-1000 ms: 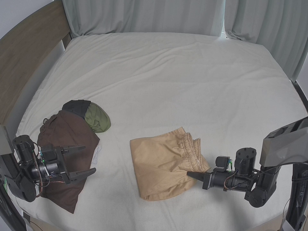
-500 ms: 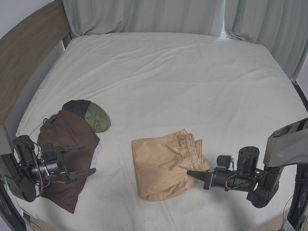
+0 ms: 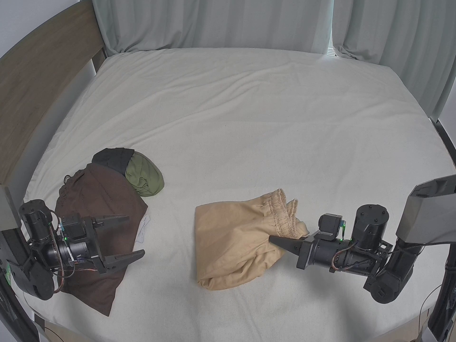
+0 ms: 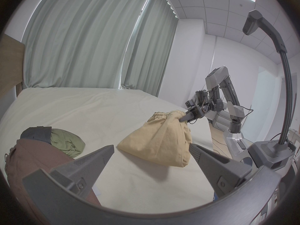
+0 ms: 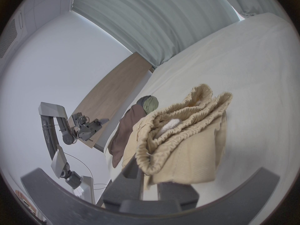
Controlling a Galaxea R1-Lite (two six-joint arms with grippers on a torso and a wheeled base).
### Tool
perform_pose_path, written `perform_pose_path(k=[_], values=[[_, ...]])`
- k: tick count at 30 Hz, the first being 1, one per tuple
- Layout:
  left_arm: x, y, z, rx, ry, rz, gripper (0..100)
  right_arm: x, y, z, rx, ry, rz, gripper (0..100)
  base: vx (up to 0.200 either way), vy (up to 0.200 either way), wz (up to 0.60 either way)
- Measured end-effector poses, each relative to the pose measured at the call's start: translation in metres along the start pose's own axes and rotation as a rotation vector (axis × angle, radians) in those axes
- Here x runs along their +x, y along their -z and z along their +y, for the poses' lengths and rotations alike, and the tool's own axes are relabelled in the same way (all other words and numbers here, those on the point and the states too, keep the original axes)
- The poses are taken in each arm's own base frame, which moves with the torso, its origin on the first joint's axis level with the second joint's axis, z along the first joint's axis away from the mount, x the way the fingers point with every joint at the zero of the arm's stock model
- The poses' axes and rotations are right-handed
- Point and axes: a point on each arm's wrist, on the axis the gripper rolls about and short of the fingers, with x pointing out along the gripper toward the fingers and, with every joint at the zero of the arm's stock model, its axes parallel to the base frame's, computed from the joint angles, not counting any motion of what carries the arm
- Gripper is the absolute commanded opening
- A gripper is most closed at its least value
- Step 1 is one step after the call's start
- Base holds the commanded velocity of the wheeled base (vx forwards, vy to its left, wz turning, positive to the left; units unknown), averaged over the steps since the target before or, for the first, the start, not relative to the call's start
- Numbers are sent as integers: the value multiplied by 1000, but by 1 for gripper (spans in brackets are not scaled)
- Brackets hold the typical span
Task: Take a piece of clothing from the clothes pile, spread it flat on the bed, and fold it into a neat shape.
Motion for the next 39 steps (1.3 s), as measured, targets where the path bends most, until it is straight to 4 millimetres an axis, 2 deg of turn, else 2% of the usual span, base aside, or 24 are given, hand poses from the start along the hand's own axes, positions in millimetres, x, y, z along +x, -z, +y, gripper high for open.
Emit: perform_pose_path(k=[17, 33, 39], values=[[-1, -7, 2, 29, -8, -18, 100, 11, -57, 23, -28, -130, -195, 0, 0, 0, 0], [-1, -7, 1, 27, -8, -16, 100, 23, -111, 17, -21, -183, -365, 0, 0, 0, 0], [-1, -6, 0, 24, -6, -14, 100, 28, -122, 9, -11, -157, -364, 0, 0, 0, 0]])
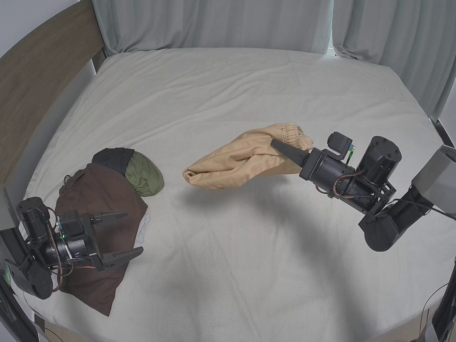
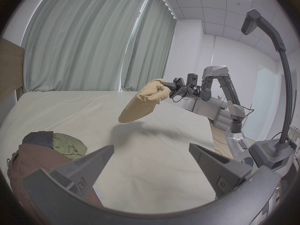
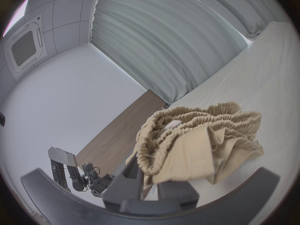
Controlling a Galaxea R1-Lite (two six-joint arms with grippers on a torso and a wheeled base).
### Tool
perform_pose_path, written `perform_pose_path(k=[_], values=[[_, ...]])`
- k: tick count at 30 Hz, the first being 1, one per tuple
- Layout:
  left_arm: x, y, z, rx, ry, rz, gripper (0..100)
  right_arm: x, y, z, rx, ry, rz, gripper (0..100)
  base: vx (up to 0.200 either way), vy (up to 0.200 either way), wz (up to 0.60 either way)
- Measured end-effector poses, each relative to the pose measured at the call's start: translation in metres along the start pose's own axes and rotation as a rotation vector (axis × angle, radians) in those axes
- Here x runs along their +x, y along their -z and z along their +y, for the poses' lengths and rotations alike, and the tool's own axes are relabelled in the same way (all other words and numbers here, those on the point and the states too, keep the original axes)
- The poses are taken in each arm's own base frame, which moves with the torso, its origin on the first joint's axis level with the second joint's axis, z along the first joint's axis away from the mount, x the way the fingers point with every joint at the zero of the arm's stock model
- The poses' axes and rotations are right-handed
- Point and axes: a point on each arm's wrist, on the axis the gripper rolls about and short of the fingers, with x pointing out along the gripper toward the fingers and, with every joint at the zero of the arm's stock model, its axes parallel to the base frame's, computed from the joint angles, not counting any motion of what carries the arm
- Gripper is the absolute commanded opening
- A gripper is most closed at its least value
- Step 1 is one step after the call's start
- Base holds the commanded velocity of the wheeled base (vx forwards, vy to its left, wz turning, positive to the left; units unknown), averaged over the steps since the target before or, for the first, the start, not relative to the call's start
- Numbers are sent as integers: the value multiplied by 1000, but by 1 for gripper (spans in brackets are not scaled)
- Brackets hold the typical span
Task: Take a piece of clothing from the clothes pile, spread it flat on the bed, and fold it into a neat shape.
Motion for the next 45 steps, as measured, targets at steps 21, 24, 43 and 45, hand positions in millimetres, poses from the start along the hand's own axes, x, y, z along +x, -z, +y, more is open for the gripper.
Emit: perform_pose_path(k=[21, 24, 43, 45], values=[[0, 2, -1, -9, 2, 6, 100, 28, -33, -27, -7, 58, -19, 0, 0, 0, 0], [0, 2, -1, -10, 3, 6, 100, 32, -35, -31, -2, 68, -13, 0, 0, 0, 0], [0, 6, -1, -27, 5, 15, 100, 71, -67, -52, -10, 86, -32, 0, 0, 0, 0], [0, 6, -2, -29, 5, 16, 100, 75, -67, -56, -11, 87, -33, 0, 0, 0, 0]])
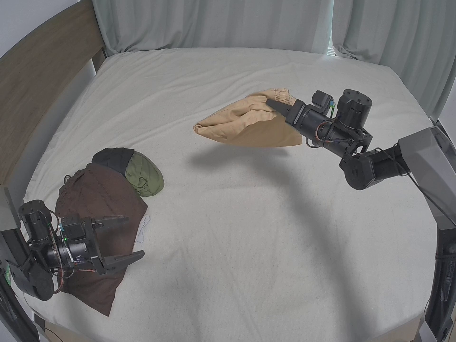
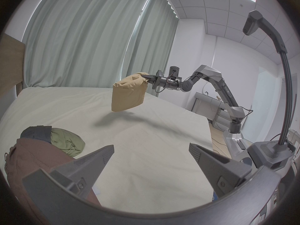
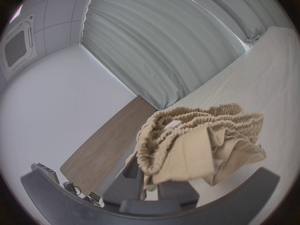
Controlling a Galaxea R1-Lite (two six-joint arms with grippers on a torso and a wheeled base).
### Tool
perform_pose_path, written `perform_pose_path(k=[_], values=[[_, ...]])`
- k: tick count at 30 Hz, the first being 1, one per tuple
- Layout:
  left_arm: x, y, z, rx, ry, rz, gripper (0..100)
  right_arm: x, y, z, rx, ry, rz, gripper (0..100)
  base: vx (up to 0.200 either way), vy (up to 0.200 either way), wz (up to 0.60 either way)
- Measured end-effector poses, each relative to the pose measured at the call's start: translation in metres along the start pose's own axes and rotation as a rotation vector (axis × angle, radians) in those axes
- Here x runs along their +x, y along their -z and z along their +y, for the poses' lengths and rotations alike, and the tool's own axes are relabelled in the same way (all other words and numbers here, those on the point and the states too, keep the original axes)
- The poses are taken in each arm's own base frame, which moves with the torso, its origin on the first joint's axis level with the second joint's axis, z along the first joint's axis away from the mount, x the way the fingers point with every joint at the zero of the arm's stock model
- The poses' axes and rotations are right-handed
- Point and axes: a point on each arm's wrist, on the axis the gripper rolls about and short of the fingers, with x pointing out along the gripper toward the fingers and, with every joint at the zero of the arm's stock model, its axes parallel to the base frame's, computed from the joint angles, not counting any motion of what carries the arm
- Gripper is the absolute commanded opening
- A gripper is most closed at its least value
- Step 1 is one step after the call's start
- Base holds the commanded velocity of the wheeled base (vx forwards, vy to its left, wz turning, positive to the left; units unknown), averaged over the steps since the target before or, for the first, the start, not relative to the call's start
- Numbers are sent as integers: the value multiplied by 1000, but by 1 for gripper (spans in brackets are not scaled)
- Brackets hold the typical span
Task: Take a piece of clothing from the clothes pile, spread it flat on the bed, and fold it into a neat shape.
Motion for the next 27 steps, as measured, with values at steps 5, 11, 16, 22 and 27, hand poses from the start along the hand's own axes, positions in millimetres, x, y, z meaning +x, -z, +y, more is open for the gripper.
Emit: perform_pose_path(k=[5, 11, 16, 22, 27], values=[[0, 2, -1, -8, 0, 4, 100, 9, 15, -14, 11, 11, 19, 0, 0, 0, 0], [0, 3, 0, -16, 0, 8, 100, 15, 29, -27, 24, 23, 41, 0, 0, 0, 0], [0, 4, 0, -19, 0, 10, 100, 18, 30, -33, 27, 35, 44, 0, 0, 0, 0], [0, 4, 0, -19, -1, 9, 100, 22, 18, -33, 19, 34, 30, 0, 0, 0, 0], [0, 5, -1, -23, 0, 12, 100, 29, 3, -30, 3, 21, 2, 0, 0, 0, 0]])
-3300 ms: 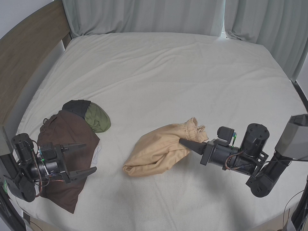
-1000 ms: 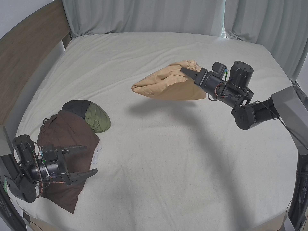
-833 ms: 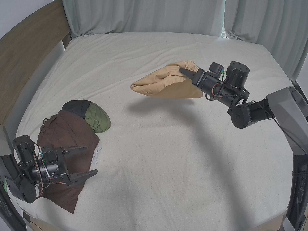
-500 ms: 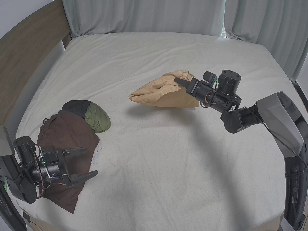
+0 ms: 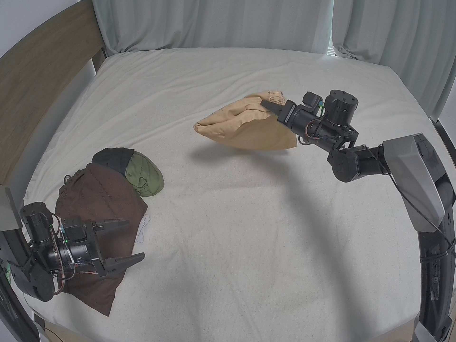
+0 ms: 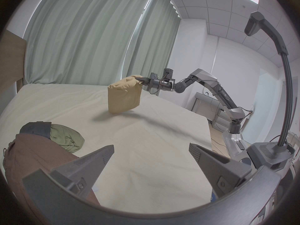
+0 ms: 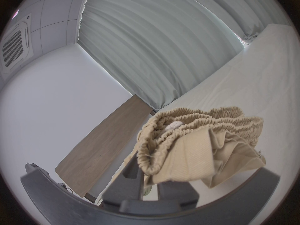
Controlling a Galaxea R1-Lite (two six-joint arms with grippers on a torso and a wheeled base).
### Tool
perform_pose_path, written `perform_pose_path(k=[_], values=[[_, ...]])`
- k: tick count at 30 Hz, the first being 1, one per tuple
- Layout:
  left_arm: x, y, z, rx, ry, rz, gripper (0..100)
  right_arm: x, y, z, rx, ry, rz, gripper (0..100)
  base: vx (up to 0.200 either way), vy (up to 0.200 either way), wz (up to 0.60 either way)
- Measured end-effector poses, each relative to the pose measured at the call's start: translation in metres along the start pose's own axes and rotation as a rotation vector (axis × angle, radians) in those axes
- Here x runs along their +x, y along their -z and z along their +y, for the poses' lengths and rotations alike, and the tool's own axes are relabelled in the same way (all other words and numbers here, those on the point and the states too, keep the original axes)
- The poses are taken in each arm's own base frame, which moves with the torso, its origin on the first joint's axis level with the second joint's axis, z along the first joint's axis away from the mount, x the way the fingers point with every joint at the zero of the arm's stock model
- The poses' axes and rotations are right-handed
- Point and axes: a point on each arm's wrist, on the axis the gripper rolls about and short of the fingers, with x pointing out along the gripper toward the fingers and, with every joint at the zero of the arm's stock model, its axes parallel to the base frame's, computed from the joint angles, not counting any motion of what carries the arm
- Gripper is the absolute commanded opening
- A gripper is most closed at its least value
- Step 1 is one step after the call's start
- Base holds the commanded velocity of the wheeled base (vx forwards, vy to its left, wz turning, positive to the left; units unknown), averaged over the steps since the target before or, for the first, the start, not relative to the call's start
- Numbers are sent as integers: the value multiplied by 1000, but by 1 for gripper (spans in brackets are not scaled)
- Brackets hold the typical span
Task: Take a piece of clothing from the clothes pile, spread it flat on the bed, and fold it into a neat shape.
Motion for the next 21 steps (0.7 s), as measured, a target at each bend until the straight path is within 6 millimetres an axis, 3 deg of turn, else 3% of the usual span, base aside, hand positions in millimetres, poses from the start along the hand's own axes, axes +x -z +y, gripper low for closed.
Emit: perform_pose_path(k=[9, 21], values=[[0, 4, -1, -17, 3, 10, 100, 12, -11, -10, -18, -7, -36, 0, 0, 0, 0], [0, 4, -2, -19, 5, 11, 100, 14, 42, -61, 26, 68, 25, 0, 0, 0, 0]])
